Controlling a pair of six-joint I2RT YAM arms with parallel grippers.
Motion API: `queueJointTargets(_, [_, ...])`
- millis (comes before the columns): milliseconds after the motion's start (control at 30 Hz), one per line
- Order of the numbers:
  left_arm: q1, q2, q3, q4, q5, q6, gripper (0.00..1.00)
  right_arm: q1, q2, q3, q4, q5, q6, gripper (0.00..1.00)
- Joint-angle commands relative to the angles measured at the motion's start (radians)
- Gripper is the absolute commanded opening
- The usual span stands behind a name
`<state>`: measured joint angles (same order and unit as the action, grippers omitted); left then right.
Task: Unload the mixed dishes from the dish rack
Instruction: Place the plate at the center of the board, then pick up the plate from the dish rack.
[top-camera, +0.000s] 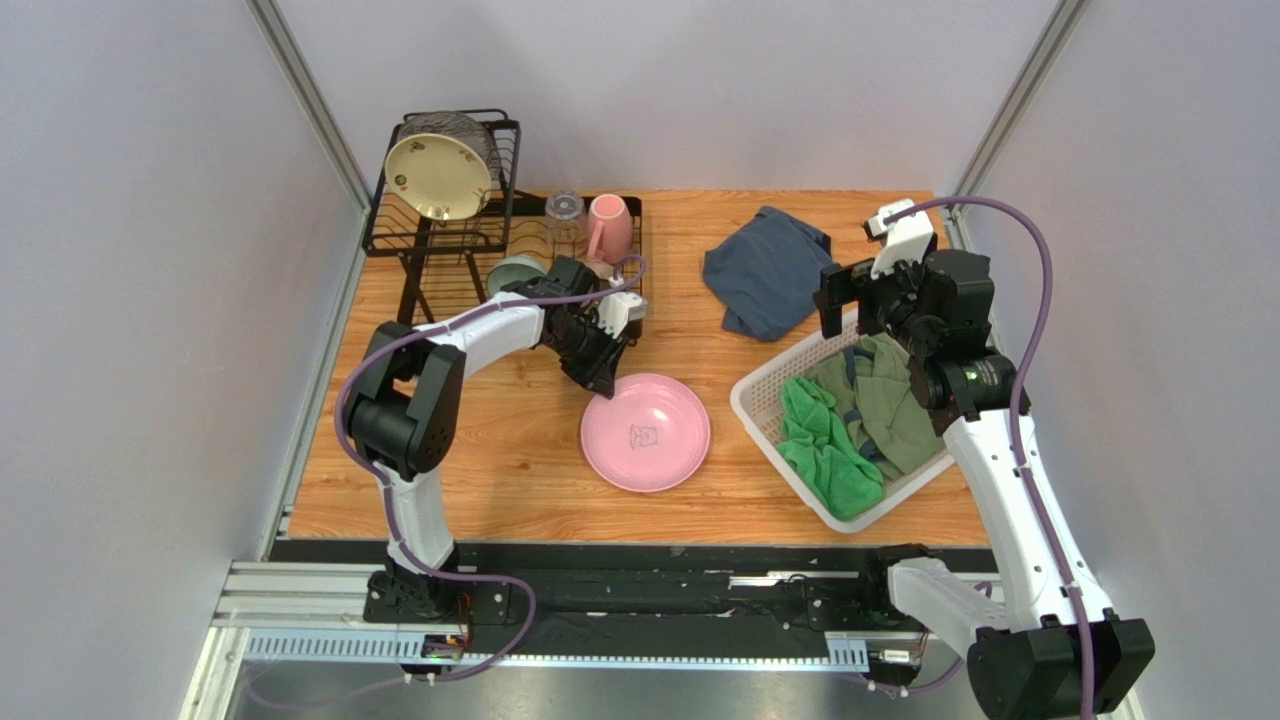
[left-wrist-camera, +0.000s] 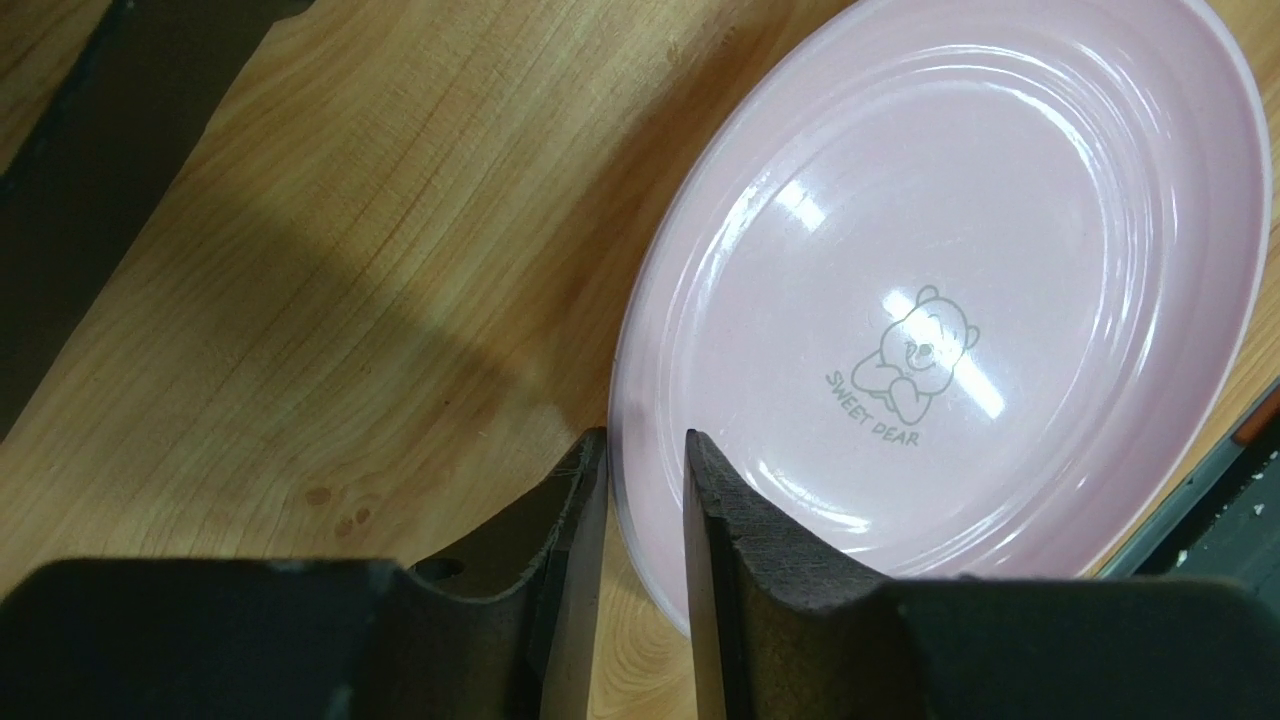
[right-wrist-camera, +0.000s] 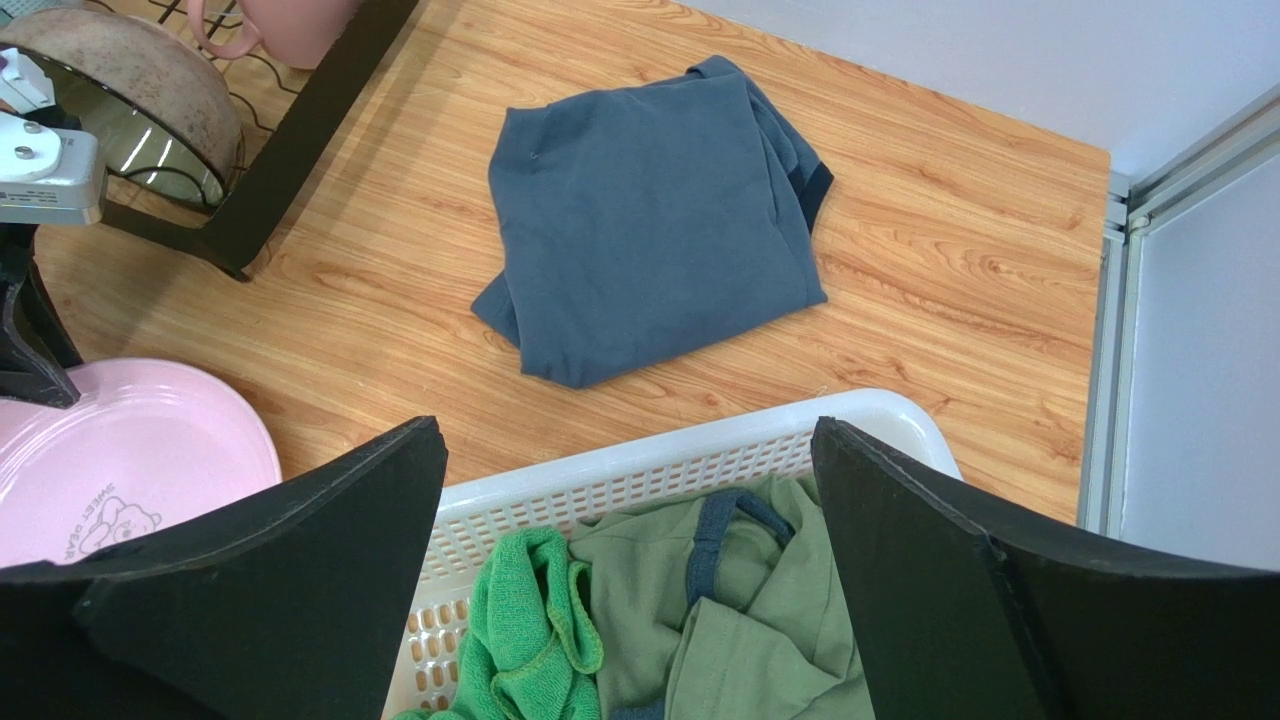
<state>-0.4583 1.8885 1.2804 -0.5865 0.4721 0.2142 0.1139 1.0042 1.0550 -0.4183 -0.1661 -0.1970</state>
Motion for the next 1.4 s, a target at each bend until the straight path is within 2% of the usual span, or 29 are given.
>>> queueJointTargets(0, [-0.005, -0.032, 0.028, 0.002, 0.008, 0.005, 0.34, 0.003, -0.024, 0.039, 0.015, 0.011, -0.015, 0.99])
queueJointTargets(100, [-0.005, -0.061, 0.027, -0.001, 0.000, 0.005, 0.37, 0.001, -0.026, 0.039, 0.015, 0.010, -0.016, 0.99])
queueJointTargets(267, [-0.005, -0.137, 0.022, -0.006, -0.041, 0.019, 0.47, 0.001, -0.026, 0.039, 0.015, 0.010, -0.018, 0.99])
queueJointTargets(300, [-0.005, -0.170, 0.020, -0.006, -0.049, 0.022, 0.54, 0.001, -0.026, 0.039, 0.016, 0.010, -0.018, 0.99])
queueJointTargets(367, [-0.005, -0.212, 0.022, -0.007, -0.073, 0.033, 0.59, 0.001, -0.023, 0.037, 0.016, 0.010, -0.018, 1.00])
queueJointTargets(400, [-0.005, -0.254, 0.022, -0.010, -0.081, 0.039, 0.66, 0.000, -0.022, 0.037, 0.016, 0.010, -0.016, 0.99])
queueJointTargets(467, [-0.005, -0.299, 0.025, -0.015, -0.101, 0.060, 0.68, 0.003, -0.022, 0.037, 0.016, 0.008, -0.018, 1.00])
queueJointTargets(500, [-0.005, -0.342, 0.034, -0.027, -0.107, 0.069, 0.76, 0.001, -0.021, 0.037, 0.016, 0.010, -0.018, 0.99])
queueJointTargets(567, [-0.005, -0.383, 0.051, -0.045, -0.133, 0.102, 0.79, 0.001, -0.018, 0.037, 0.016, 0.008, -0.018, 1.00])
queueJointTargets(600, [-0.005, -0.422, 0.075, -0.074, -0.142, 0.115, 0.85, 0.001, -0.018, 0.037, 0.016, 0.007, -0.018, 1.00])
queueJointTargets(900, [-0.002, -0.568, 0.284, -0.194, -0.372, 0.333, 0.88, 0.000, -0.010, 0.039, 0.013, 0.002, -0.018, 1.00])
queueJointTargets(1100, [0.029, -0.580, 0.419, -0.175, -0.469, 0.614, 0.88, 0.001, -0.015, 0.039, 0.012, -0.006, -0.018, 1.00])
queueJointTargets(1267, [0.090, -0.542, 0.513, -0.162, -0.454, 0.835, 0.90, 0.003, -0.022, 0.040, 0.009, -0.012, -0.016, 0.99])
queueJointTargets(1300, [0.093, -0.536, 0.517, -0.159, -0.466, 0.916, 0.90, 0.001, -0.026, 0.040, 0.010, -0.013, -0.016, 0.99])
queueJointTargets(1367, [0.101, -0.508, 0.542, -0.162, -0.495, 0.985, 0.90, 0.001, -0.030, 0.039, 0.010, -0.018, -0.016, 0.99])
